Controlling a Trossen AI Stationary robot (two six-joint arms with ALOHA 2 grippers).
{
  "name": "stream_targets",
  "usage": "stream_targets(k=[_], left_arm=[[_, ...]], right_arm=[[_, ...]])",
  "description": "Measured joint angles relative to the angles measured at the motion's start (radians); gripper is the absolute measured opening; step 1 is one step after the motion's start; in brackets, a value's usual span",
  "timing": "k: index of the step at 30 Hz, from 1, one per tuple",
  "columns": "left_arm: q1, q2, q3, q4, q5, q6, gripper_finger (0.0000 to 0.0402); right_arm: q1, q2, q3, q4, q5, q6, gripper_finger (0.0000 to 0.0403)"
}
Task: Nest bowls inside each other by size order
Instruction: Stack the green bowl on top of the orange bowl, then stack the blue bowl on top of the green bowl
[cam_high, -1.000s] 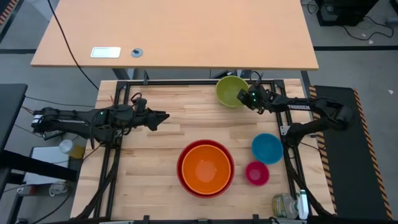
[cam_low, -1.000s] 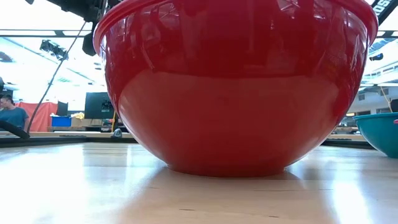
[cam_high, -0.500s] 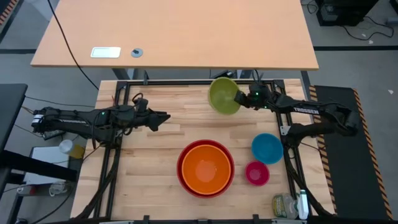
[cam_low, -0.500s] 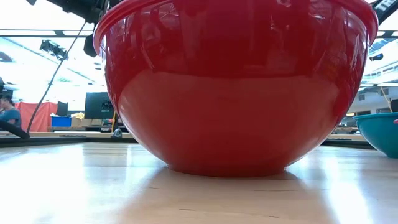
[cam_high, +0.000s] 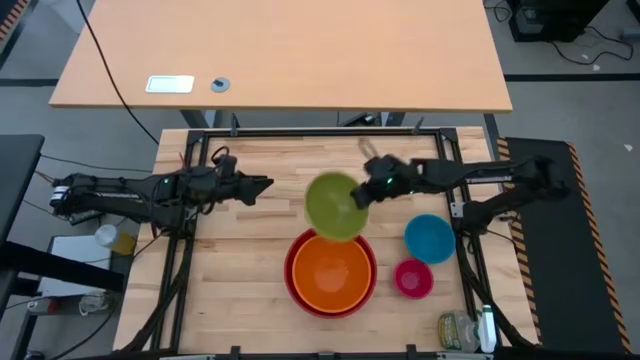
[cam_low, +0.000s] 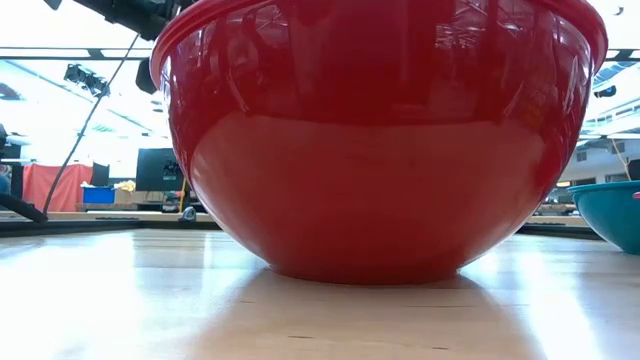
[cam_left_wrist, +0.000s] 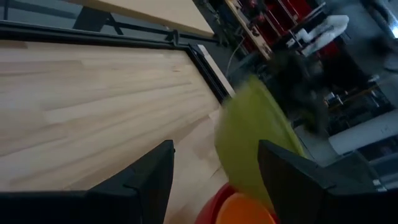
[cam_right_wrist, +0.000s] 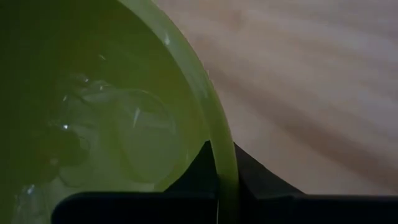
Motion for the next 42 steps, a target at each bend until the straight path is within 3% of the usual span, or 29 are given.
stream_targets(k=[6,14,17,21,25,35,42], left_arm=[[0.019,0.000,0.000,0.005,0.069,0.000,0.0233],[0.019,0.000,0.000,0.019,0.096,-0.003,0.0233],[0.019,0.000,0.000,0.037,0.096,-0.002,0.0233],[0.016,0.000,0.000,0.048,0.099,-0.001,0.0233],[0.010,0.000,0.000,0.047,0.099,0.002,0.0233],[0.010,0.000,0.000,0.047,0.117,0.008,0.0233],[0.010,0.000,0.000,0.048,0.118,0.008,0.0233]], right_arm=[[0.167,0.180,0.209,-0.197,-0.004,-0.084,0.0018],[0.315,0.398,0.483,-0.445,0.115,-0.205,0.0018],[0.344,0.466,0.543,-0.503,0.148,-0.241,0.0019],[0.360,0.523,0.565,-0.506,0.106,-0.268,0.0034],[0.361,0.545,0.566,-0.520,0.036,-0.269,0.0073],[0.335,0.477,0.566,-0.572,0.014,-0.236,0.0201],[0.342,0.425,0.566,-0.646,0.066,-0.239,0.0227]])
